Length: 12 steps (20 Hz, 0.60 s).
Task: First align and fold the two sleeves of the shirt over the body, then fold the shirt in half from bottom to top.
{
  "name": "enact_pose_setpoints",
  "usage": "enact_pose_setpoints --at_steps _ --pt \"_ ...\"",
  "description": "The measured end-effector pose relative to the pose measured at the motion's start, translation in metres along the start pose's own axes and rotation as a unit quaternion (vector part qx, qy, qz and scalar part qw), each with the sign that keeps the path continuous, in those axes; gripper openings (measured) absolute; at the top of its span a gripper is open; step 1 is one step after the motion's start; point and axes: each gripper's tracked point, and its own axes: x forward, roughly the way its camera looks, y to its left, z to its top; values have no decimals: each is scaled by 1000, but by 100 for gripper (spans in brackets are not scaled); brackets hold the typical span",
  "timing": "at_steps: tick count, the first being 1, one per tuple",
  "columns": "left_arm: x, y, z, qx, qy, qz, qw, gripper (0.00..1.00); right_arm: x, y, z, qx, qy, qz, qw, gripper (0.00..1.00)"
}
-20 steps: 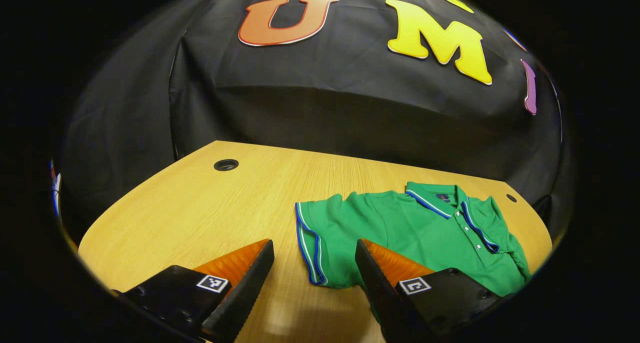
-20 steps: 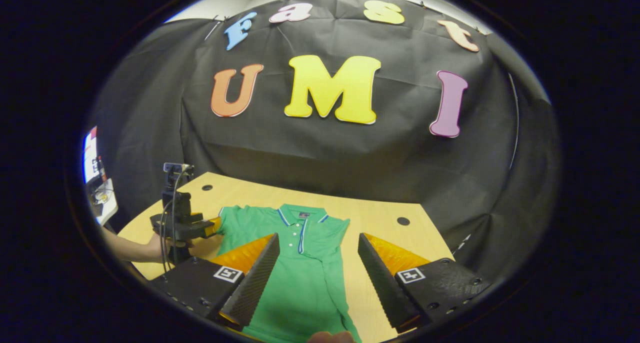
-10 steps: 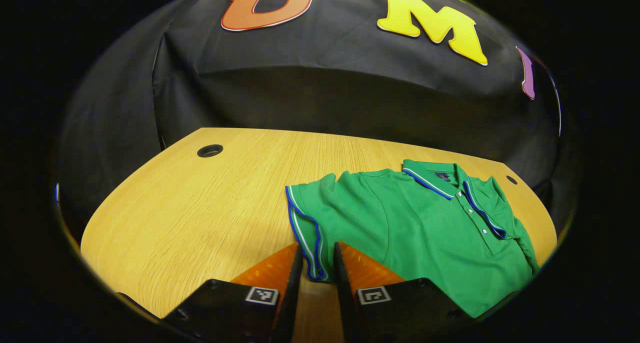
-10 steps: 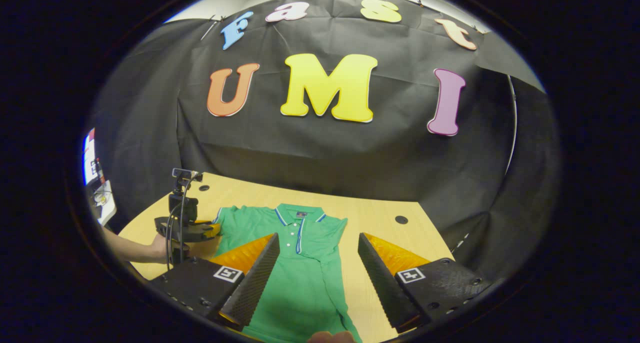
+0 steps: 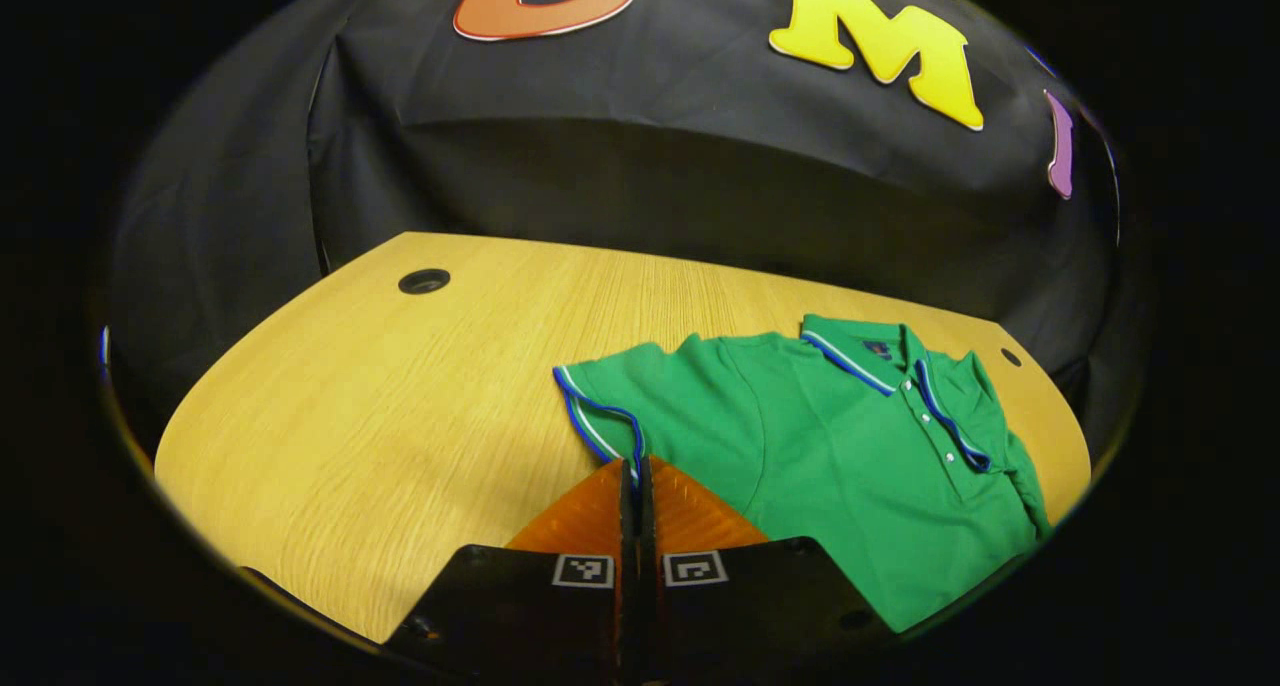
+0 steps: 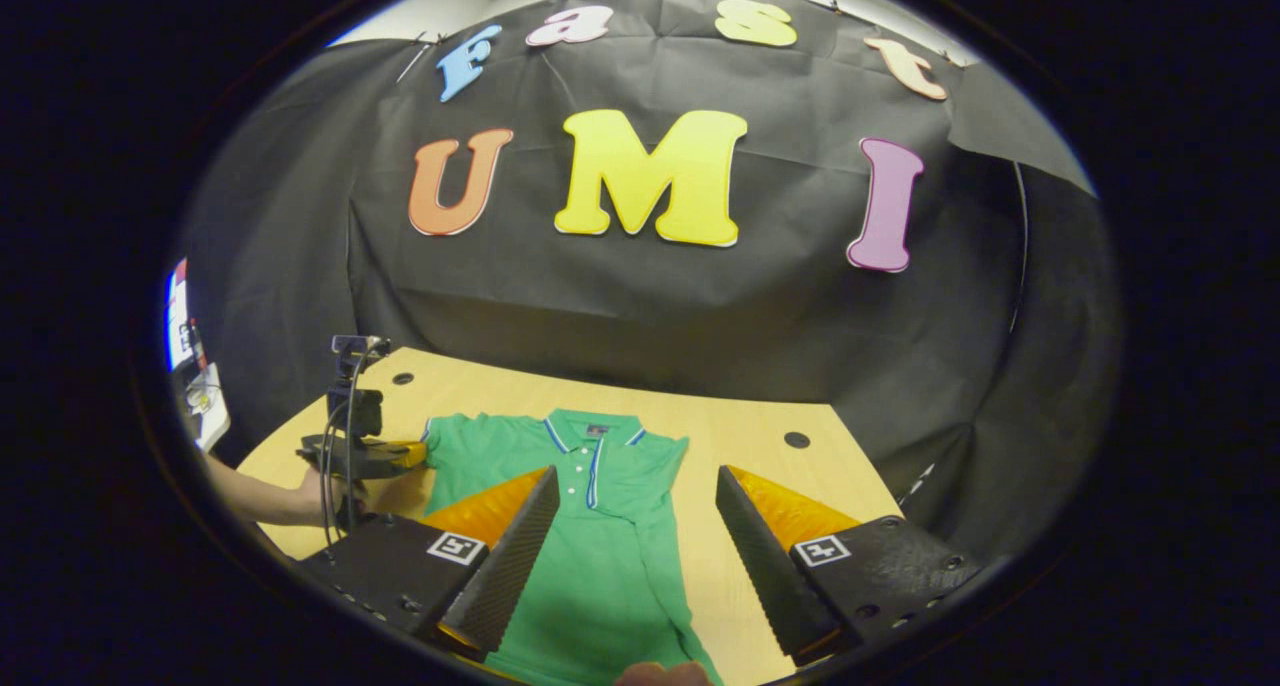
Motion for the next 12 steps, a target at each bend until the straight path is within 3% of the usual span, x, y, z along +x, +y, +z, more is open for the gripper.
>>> enact_pose_setpoints --at_steps 6,12 --pt "-9 -18 42 6 -25 -13 1000 6 2 1 1 12 -3 8 1000 96" --pt "-7 -91 58 70 -16 -54 996 6 -5 -25 -1 31 -9 -6 999 96"
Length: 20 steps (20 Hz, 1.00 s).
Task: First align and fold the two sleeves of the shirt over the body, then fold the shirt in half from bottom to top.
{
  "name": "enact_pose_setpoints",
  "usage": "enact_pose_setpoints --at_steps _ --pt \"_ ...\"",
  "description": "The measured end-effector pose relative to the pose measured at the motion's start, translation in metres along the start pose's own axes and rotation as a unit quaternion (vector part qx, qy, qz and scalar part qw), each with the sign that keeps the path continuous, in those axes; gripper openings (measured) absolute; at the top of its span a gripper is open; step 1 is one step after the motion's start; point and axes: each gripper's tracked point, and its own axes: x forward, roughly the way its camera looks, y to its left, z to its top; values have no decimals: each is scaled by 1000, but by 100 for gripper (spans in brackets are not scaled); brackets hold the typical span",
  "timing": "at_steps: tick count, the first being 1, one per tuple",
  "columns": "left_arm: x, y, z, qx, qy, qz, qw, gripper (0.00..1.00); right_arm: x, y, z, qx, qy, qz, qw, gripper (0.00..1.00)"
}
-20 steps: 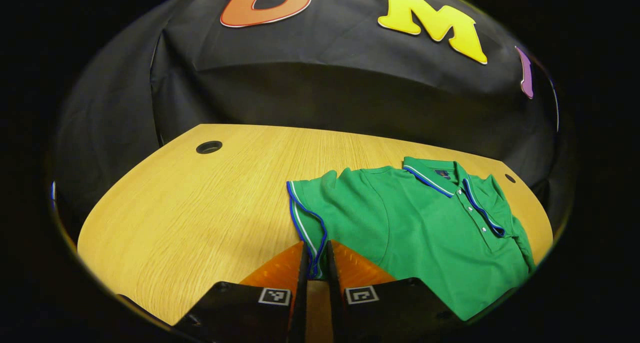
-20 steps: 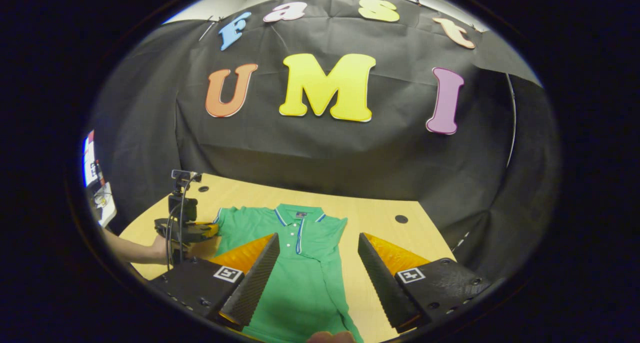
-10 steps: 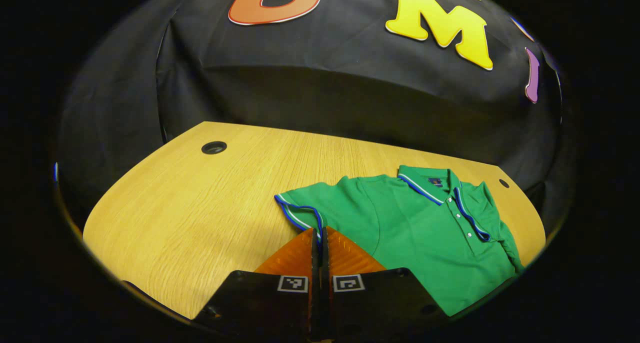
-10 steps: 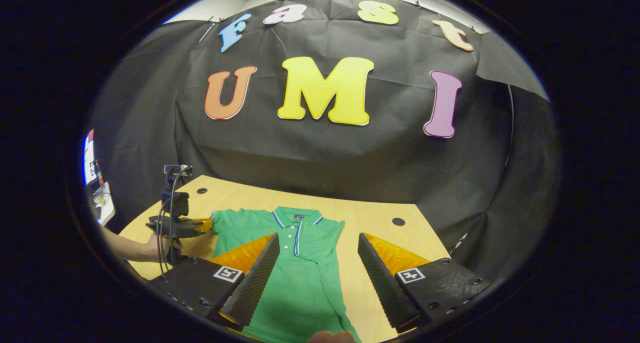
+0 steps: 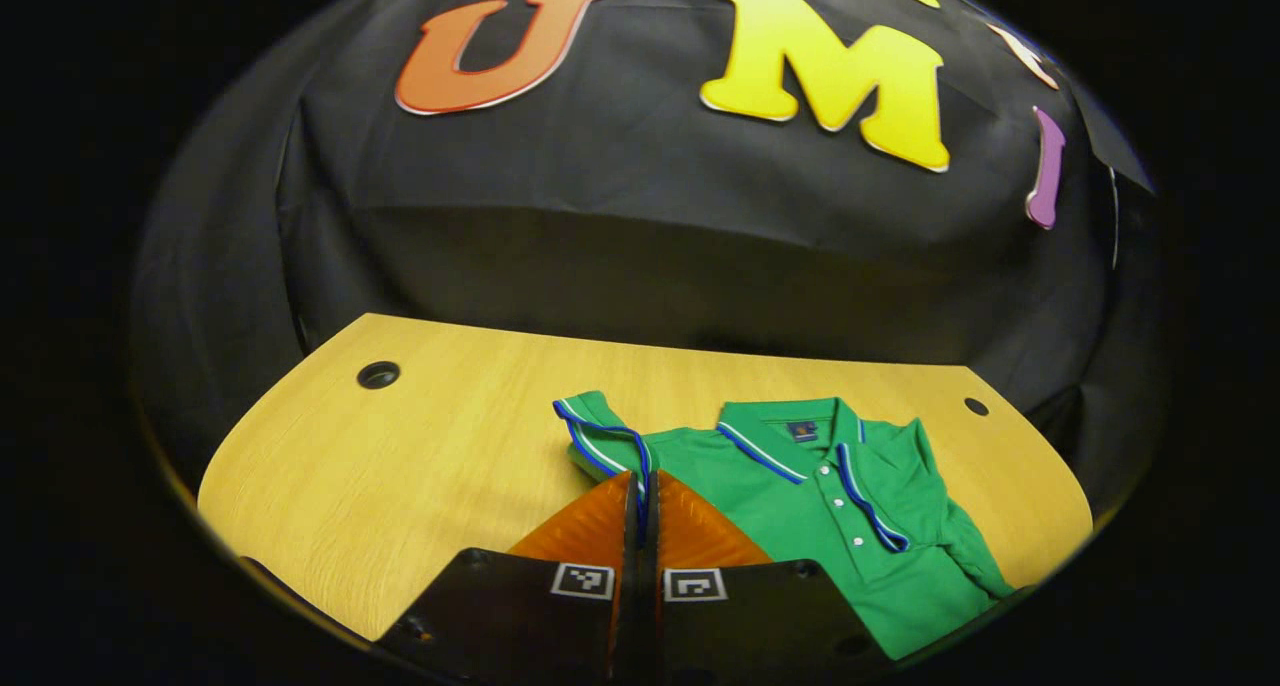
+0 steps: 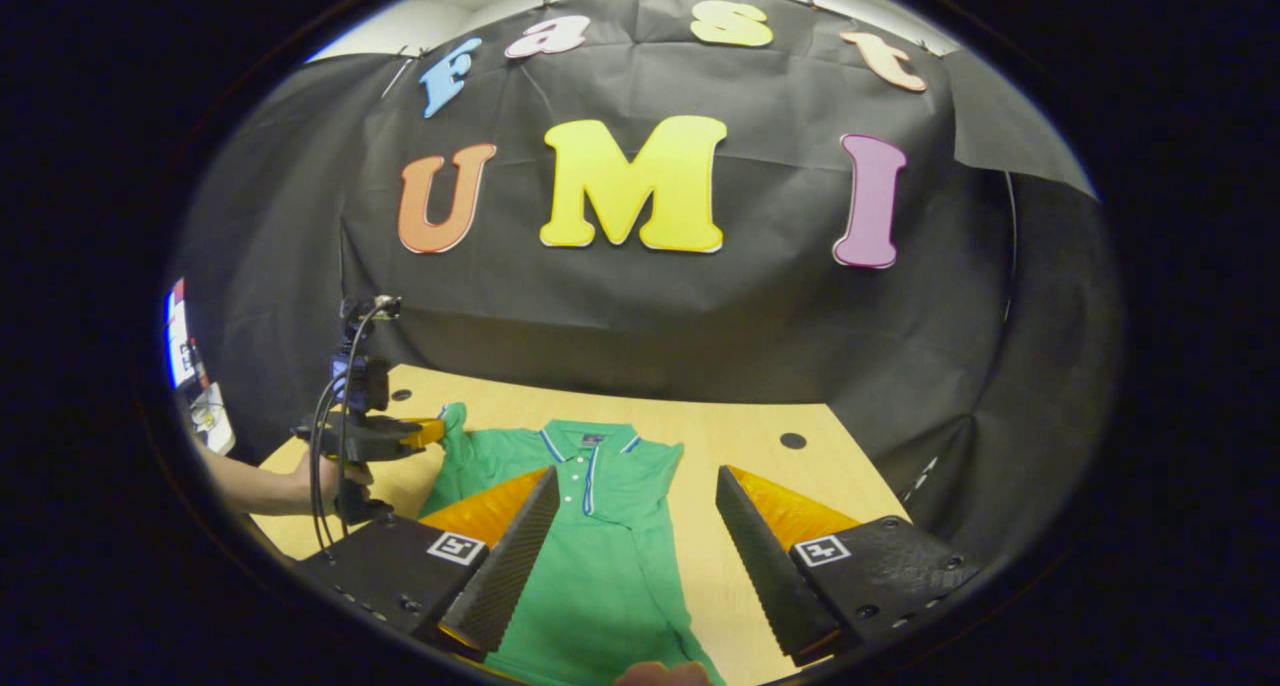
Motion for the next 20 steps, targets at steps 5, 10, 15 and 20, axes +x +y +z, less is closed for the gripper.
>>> enact_pose_setpoints --at_steps 5,10,15,20 --pt "16 -62 0 25 19 -31 999 7 -5 -28 -6 16 3 -16 1000 96" --pt "-2 -93 7 3 4 -55 998 41 -8 -38 -9 22 3 -16 1000 96" --pt "-44 -82 18 5 -22 -25 999 100 -8 -29 -9 18 -1 3 1000 97" --pt "-105 -62 43 2 -64 9 998 100 -16 -15 -6 5 -11 21 1000 96"
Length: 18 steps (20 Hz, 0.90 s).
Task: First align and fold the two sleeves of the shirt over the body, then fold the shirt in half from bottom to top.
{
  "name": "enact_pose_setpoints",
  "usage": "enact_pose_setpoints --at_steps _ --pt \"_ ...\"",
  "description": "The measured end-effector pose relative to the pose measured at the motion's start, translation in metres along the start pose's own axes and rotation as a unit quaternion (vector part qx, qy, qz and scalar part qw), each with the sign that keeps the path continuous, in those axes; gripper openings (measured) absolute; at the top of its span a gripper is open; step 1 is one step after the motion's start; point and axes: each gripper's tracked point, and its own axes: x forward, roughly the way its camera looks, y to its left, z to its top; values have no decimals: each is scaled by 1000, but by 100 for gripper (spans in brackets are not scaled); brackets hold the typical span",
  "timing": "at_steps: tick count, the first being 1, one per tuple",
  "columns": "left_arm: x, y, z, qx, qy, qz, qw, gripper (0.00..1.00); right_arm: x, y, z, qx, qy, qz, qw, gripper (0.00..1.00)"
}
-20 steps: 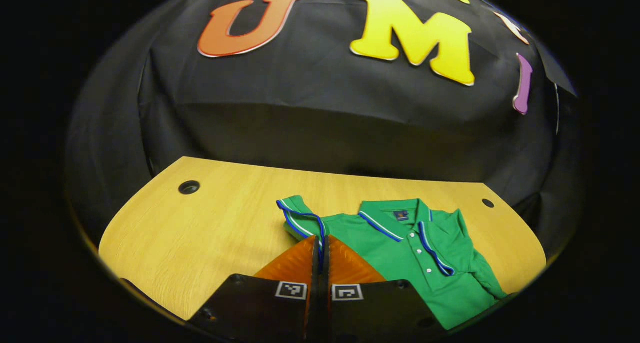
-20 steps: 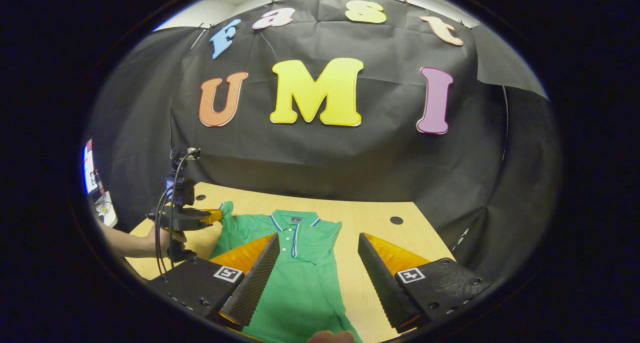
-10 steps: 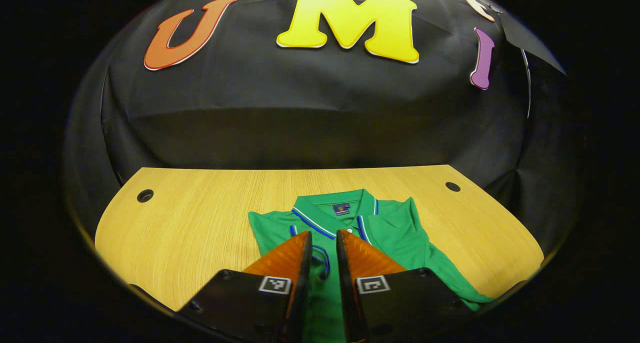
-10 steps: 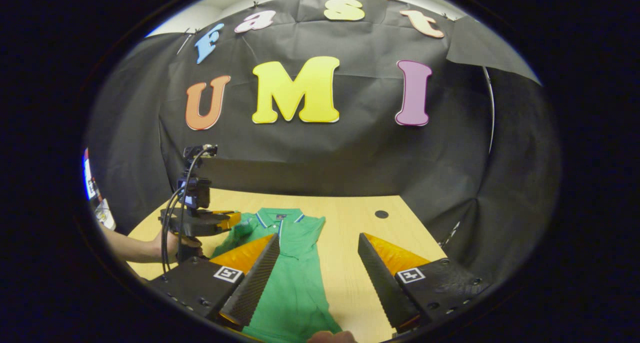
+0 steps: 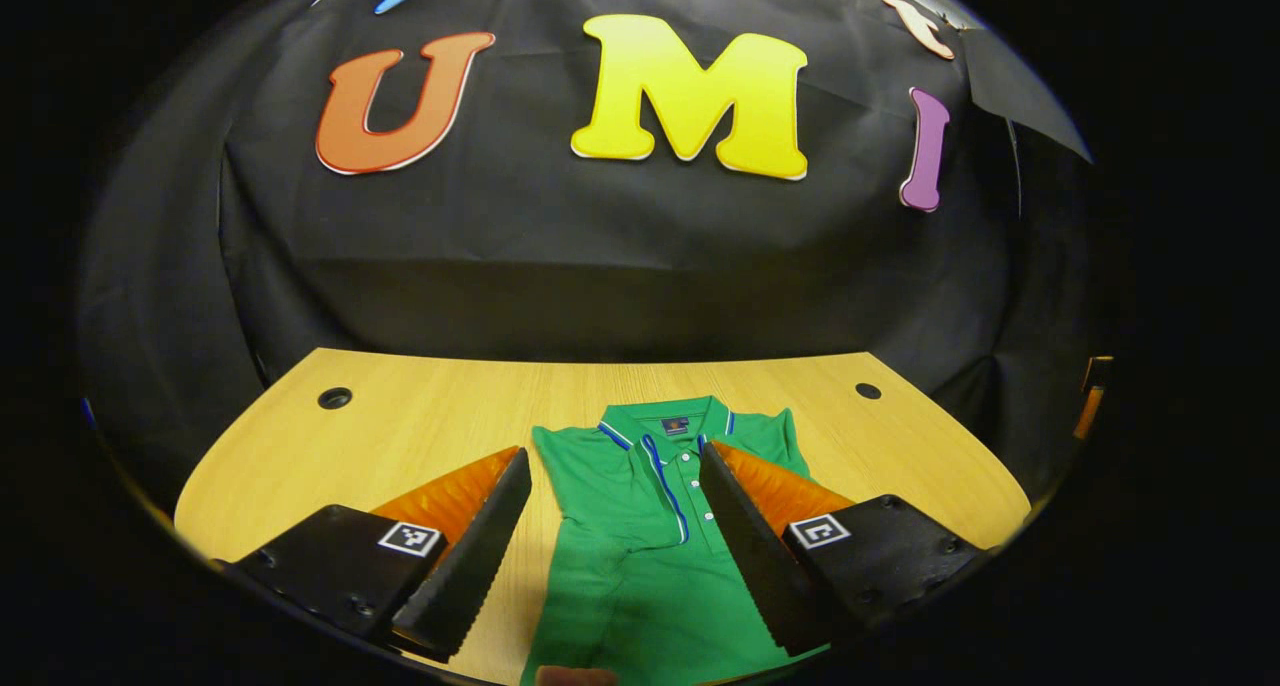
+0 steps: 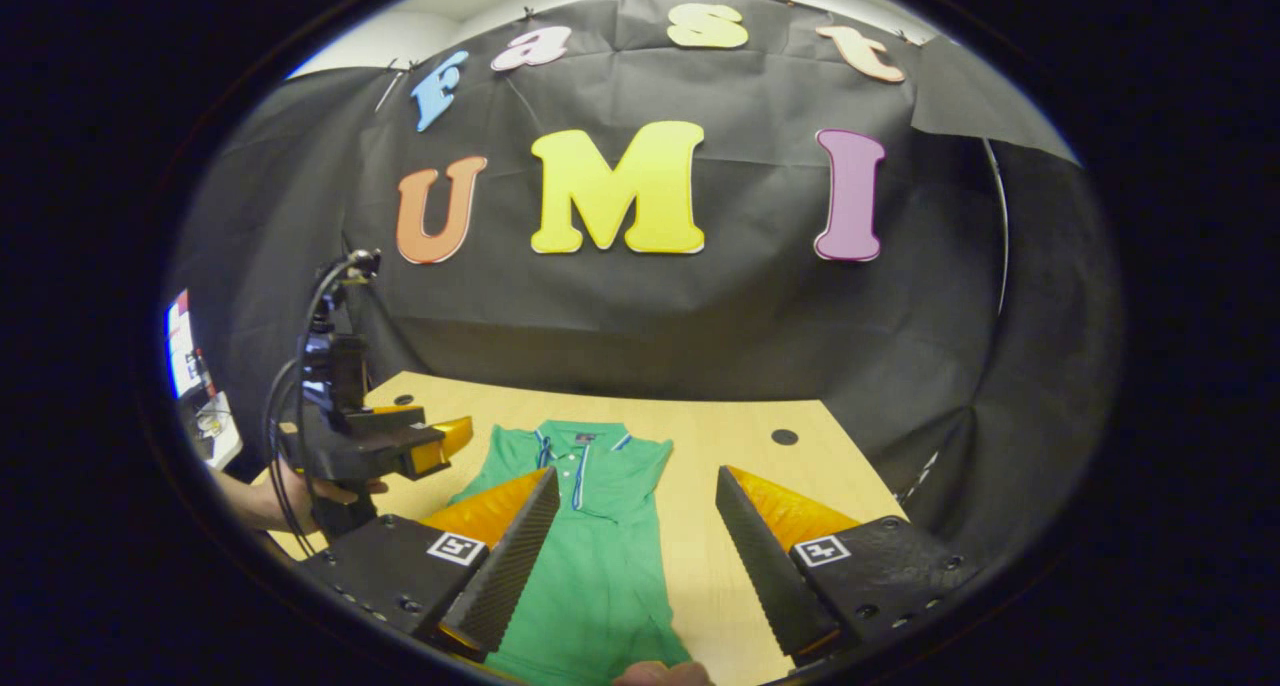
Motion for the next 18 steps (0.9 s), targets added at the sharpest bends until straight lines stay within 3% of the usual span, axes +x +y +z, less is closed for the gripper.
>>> enact_pose_setpoints --at_steps 4,8,14,18 --pt "-60 11 25 -2 -43 27 999 100 -12 8 -3 -2 -5 6 1000 96" --pt "-121 26 10 -7 -46 42 998 100 -31 2 -18 -9 5 -3 1000 96" --pt "-183 50 -54 -21 7 53 998 100 -62 -1 -76 -29 57 -6 998 96" --pt "-206 46 -123 -25 89 34 995 100 -70 -1 -145 -28 140 10 990 96"
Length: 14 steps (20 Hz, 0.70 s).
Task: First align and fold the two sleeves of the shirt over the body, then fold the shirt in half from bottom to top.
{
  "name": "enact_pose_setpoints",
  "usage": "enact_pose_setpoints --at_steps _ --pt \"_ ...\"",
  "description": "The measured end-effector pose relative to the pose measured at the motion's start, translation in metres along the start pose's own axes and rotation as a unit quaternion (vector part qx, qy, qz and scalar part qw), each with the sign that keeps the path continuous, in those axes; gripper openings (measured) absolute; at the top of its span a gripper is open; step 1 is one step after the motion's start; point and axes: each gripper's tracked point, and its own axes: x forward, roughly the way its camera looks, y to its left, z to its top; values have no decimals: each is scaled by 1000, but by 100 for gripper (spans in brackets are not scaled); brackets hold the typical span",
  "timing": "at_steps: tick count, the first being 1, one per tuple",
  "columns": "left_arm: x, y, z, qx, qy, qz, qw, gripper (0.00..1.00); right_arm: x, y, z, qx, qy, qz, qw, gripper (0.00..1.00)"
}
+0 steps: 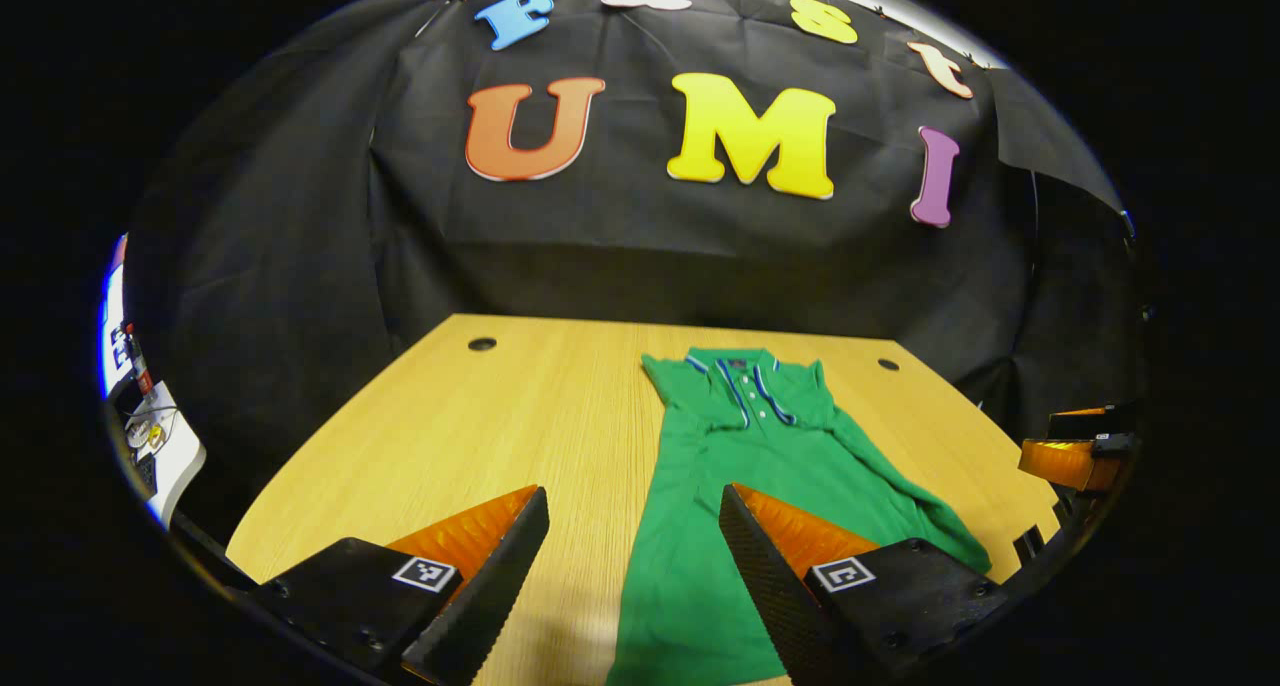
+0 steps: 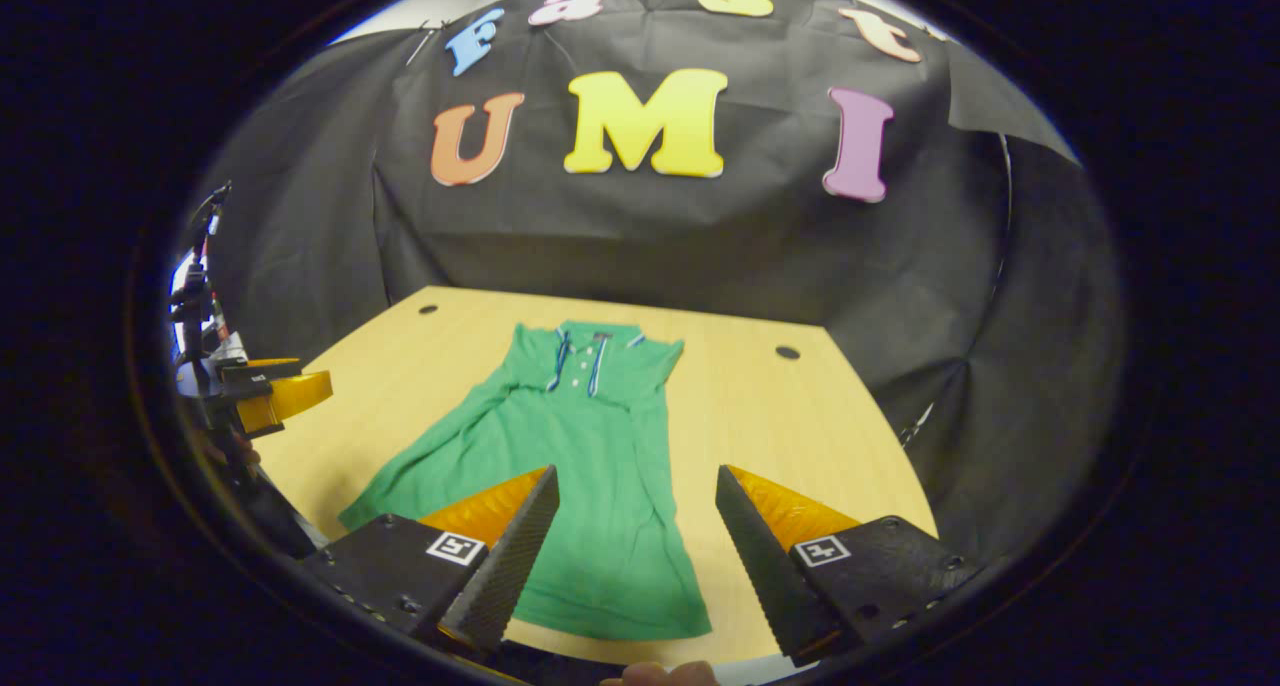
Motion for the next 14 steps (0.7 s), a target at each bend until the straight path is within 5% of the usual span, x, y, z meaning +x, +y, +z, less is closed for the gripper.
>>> enact_pose_setpoints --at_steps 8,14 --pt "-4 -2 -107 -14 110 -23 994 100 17 -8 -88 15 94 -8 995 96" --pt "1 -5 -141 -20 151 -25 988 100 36 -18 -141 24 145 -20 989 98"
